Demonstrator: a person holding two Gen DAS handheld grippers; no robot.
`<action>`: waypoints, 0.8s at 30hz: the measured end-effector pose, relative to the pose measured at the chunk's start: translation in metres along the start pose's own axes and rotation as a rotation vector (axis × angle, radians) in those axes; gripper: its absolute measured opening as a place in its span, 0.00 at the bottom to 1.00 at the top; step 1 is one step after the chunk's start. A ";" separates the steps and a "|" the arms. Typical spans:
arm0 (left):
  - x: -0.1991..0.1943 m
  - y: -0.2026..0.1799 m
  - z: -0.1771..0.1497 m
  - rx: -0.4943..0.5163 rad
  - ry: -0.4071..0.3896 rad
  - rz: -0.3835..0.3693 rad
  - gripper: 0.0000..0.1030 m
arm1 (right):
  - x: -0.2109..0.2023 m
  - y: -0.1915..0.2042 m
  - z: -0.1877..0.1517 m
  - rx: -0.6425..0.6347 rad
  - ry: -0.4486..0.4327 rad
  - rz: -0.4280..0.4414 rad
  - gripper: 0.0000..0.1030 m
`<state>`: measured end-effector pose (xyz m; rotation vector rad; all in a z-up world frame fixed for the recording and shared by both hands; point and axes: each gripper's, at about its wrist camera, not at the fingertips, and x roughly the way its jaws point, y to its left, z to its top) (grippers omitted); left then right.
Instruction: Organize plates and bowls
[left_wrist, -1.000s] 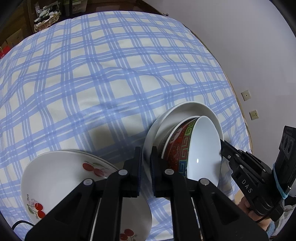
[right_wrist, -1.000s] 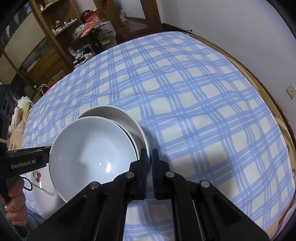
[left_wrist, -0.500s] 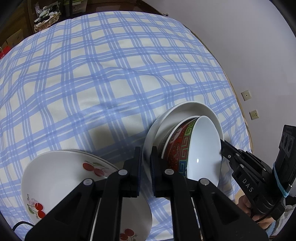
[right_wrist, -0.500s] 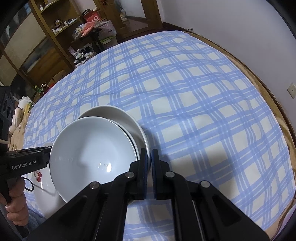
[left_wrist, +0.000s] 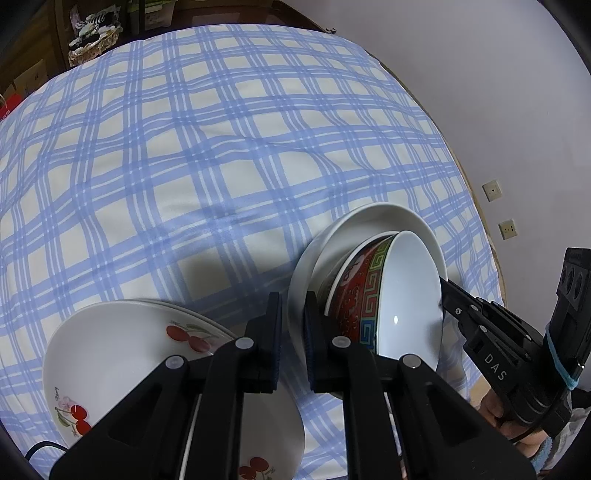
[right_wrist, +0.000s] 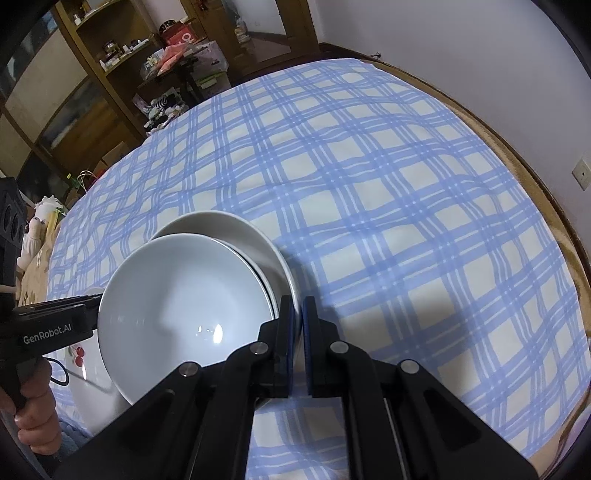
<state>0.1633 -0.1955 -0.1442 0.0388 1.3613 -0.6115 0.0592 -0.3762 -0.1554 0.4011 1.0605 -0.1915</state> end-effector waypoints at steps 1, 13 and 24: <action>0.000 0.000 0.000 0.002 0.002 0.000 0.10 | 0.000 0.001 0.000 0.000 -0.002 0.001 0.07; -0.003 -0.011 -0.003 0.082 -0.002 0.028 0.06 | -0.006 0.002 -0.007 -0.012 -0.036 -0.035 0.06; -0.009 -0.011 -0.005 0.077 -0.003 0.016 0.05 | -0.016 0.000 -0.012 0.002 -0.073 -0.027 0.05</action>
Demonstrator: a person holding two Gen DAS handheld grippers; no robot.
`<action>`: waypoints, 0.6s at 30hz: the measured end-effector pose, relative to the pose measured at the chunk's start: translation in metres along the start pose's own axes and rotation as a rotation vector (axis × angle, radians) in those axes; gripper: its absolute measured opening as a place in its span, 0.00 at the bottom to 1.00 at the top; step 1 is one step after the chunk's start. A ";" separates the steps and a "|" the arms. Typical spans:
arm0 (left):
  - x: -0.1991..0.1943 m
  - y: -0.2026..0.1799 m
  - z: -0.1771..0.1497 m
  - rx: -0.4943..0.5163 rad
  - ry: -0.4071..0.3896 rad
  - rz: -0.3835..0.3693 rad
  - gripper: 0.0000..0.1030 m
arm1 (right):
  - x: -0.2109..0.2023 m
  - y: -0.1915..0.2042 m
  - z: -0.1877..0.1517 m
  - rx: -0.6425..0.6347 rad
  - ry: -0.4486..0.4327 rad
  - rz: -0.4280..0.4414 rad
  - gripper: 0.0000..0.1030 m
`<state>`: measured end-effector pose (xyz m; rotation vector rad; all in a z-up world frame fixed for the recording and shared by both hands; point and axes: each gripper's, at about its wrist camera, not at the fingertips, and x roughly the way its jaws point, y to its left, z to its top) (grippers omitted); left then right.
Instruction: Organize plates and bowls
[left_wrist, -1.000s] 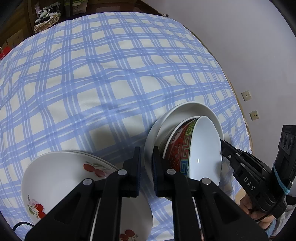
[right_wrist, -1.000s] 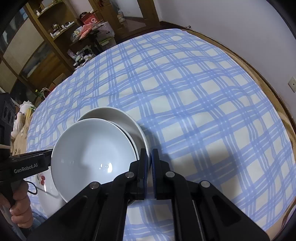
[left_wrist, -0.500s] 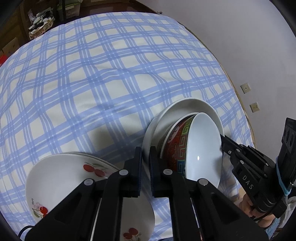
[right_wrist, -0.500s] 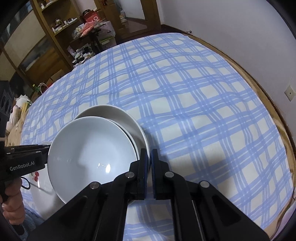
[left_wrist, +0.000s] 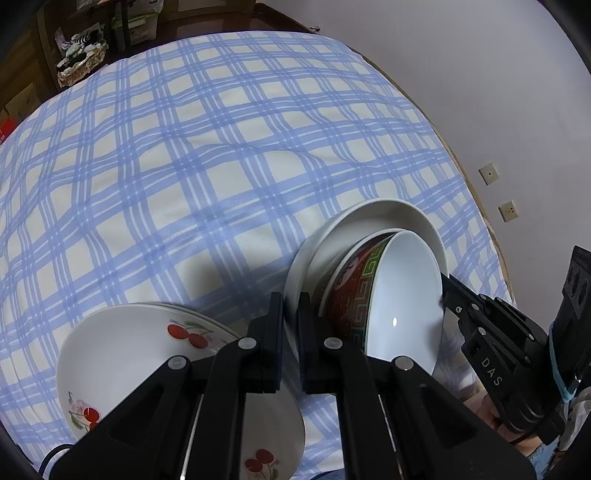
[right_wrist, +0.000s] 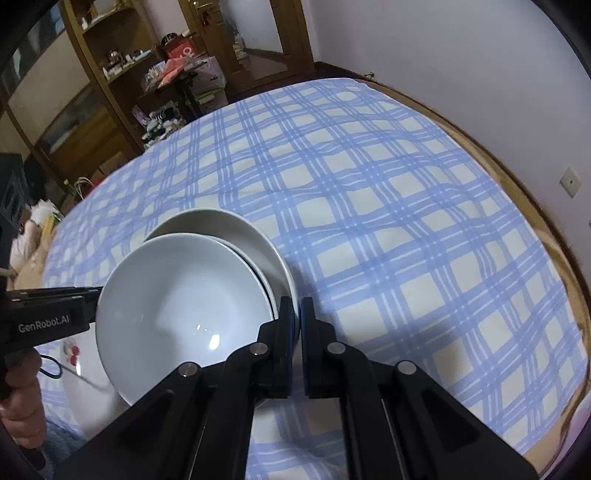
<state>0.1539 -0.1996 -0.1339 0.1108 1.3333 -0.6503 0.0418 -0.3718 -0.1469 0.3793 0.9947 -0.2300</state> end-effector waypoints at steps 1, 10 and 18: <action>-0.001 0.000 0.000 0.000 -0.001 -0.001 0.05 | 0.000 0.000 0.000 -0.001 0.001 -0.002 0.05; -0.007 0.001 0.000 -0.019 -0.004 -0.020 0.07 | -0.002 -0.001 0.002 0.004 0.023 -0.008 0.05; -0.008 0.000 -0.002 -0.019 -0.005 -0.012 0.08 | 0.000 -0.001 0.004 0.012 0.044 -0.008 0.05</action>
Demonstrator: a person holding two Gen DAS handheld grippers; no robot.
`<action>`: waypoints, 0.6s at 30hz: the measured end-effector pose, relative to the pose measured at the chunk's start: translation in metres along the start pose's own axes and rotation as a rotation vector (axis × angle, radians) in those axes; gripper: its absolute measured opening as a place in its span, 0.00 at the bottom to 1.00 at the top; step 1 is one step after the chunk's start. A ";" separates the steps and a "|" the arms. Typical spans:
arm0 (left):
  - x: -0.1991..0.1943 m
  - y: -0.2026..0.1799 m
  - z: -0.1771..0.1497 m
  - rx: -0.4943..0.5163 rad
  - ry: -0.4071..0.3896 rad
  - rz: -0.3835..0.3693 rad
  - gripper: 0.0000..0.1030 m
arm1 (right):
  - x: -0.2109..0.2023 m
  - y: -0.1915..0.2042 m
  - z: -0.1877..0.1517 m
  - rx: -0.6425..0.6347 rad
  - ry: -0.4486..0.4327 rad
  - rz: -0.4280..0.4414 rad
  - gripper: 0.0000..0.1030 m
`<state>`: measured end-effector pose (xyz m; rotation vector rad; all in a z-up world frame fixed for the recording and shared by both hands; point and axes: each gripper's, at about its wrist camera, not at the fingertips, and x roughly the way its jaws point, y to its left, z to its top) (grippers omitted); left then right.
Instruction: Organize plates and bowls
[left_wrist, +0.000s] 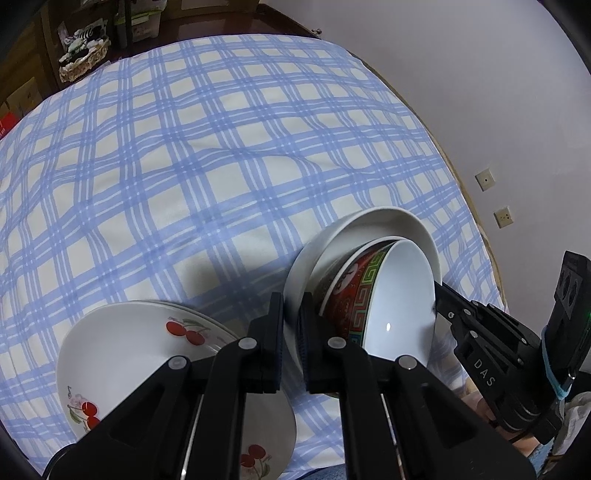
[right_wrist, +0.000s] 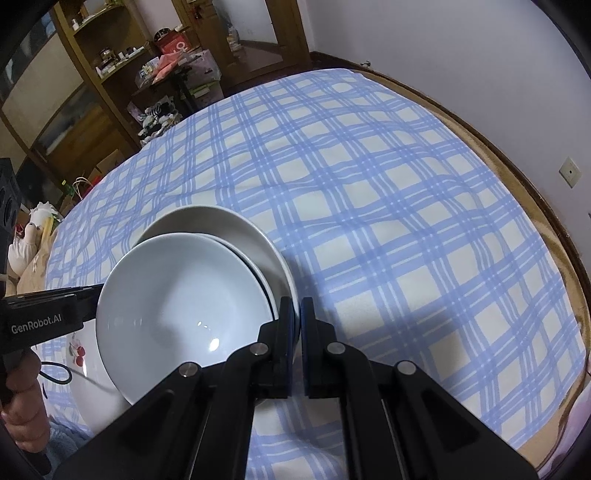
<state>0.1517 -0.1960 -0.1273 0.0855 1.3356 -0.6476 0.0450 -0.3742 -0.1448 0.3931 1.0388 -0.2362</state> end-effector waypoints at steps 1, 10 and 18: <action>0.001 0.000 0.000 -0.002 0.004 0.001 0.07 | 0.001 0.000 0.000 0.003 0.005 0.000 0.05; -0.003 0.004 0.002 -0.040 0.028 -0.017 0.07 | -0.005 0.003 0.005 0.022 0.009 0.011 0.06; -0.020 0.010 0.009 -0.070 -0.006 -0.031 0.07 | -0.017 0.016 0.021 -0.012 0.006 0.002 0.06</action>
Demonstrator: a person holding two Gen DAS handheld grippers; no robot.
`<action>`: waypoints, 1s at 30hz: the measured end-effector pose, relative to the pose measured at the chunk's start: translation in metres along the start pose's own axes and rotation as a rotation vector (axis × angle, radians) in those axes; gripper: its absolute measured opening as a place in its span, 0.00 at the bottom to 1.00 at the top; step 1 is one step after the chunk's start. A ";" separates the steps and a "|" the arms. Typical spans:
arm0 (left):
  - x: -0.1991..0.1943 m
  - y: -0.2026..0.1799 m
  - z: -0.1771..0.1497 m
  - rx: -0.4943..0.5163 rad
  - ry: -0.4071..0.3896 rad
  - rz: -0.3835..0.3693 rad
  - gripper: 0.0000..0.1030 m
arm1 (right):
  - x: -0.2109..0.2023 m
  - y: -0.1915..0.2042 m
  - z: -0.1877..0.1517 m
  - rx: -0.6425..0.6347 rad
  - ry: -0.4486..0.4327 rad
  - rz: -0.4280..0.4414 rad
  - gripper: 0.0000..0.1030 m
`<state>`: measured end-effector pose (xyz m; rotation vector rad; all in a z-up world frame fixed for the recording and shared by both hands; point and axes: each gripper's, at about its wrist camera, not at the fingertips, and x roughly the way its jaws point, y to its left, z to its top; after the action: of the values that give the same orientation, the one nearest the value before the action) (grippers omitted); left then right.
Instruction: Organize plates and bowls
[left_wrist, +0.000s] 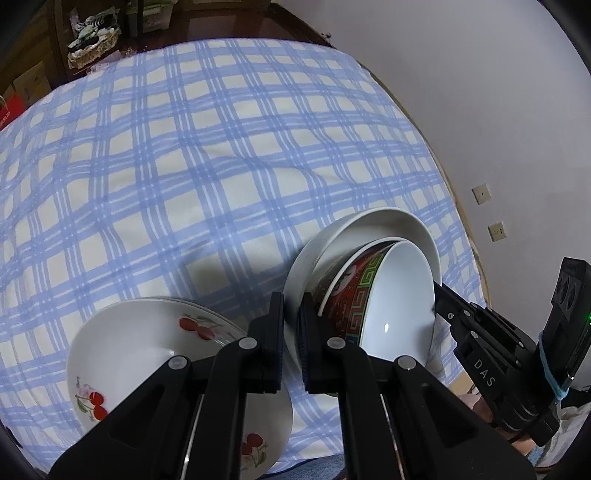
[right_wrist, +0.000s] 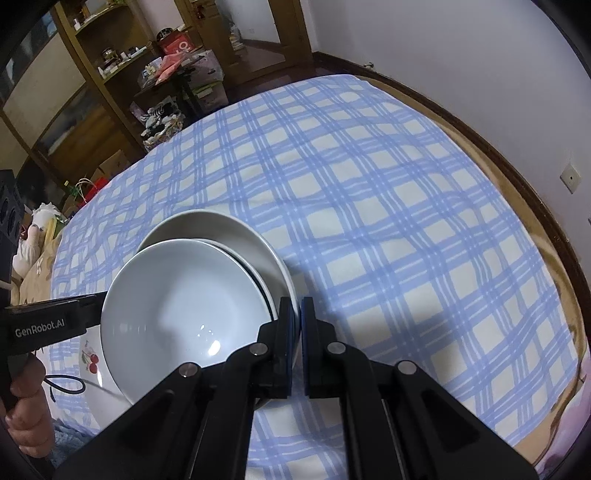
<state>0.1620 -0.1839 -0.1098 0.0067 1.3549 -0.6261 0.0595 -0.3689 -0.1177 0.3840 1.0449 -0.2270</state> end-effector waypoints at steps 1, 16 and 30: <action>-0.004 0.000 0.000 0.002 -0.007 0.001 0.07 | -0.002 0.002 0.001 -0.006 0.000 -0.002 0.06; -0.078 0.029 -0.033 -0.068 -0.091 0.086 0.07 | -0.035 0.063 -0.007 -0.108 -0.016 0.086 0.05; -0.100 0.081 -0.086 -0.142 -0.083 0.142 0.05 | -0.026 0.119 -0.047 -0.197 0.036 0.117 0.06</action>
<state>0.1112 -0.0437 -0.0676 -0.0369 1.3030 -0.4064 0.0528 -0.2416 -0.0924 0.2709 1.0657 -0.0117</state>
